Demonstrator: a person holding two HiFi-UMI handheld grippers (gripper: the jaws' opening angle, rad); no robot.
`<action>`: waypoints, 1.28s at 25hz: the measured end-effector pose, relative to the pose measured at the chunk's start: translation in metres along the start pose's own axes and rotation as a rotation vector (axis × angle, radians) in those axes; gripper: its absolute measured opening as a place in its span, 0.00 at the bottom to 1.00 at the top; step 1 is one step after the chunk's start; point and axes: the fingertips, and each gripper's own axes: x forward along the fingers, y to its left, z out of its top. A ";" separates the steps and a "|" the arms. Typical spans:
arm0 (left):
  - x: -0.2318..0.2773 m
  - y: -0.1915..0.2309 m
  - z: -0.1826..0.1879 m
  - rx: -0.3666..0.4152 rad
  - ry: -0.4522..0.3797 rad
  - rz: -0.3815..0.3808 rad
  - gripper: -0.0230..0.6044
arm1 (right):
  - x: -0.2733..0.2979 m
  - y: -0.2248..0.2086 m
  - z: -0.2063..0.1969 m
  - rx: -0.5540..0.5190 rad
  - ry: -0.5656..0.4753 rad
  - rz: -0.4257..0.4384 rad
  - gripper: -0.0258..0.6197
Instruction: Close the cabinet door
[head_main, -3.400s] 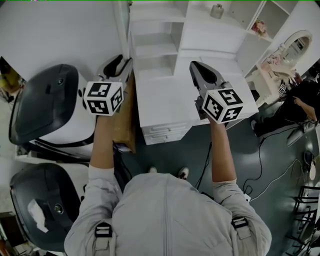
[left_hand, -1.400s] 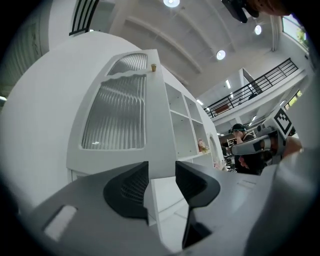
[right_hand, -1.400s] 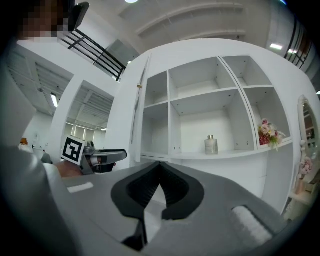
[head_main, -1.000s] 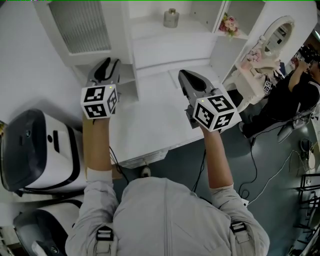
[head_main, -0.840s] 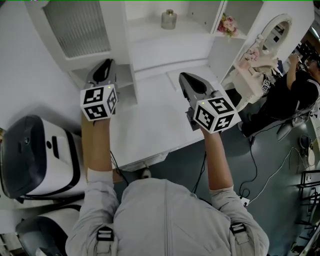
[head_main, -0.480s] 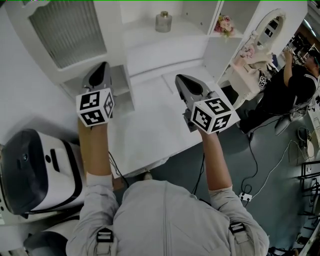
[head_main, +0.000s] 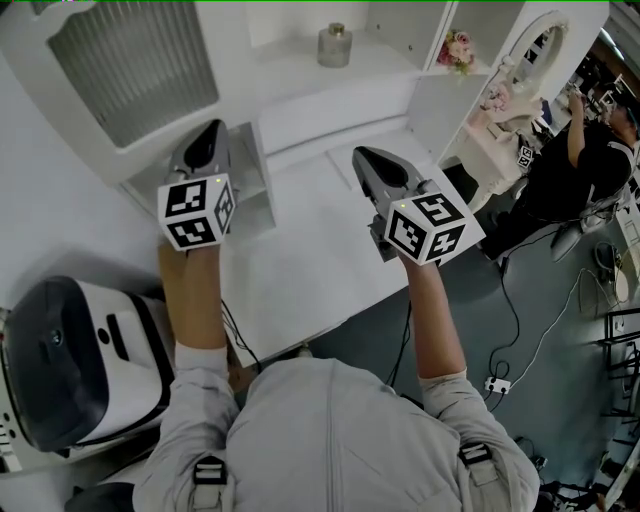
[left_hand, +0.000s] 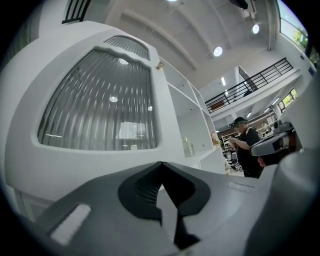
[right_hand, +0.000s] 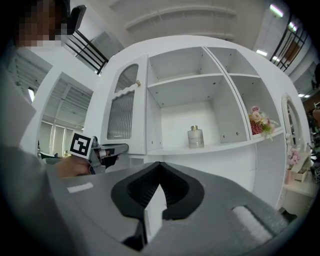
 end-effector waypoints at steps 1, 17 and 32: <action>0.003 -0.002 0.000 -0.007 0.000 -0.028 0.06 | 0.001 0.000 0.000 0.000 0.001 -0.005 0.04; 0.016 -0.002 0.002 -0.065 -0.012 -0.074 0.06 | -0.020 -0.014 0.000 -0.013 0.028 -0.028 0.04; 0.007 -0.102 0.000 0.063 0.024 -0.217 0.08 | -0.072 -0.035 0.006 -0.081 0.045 -0.015 0.04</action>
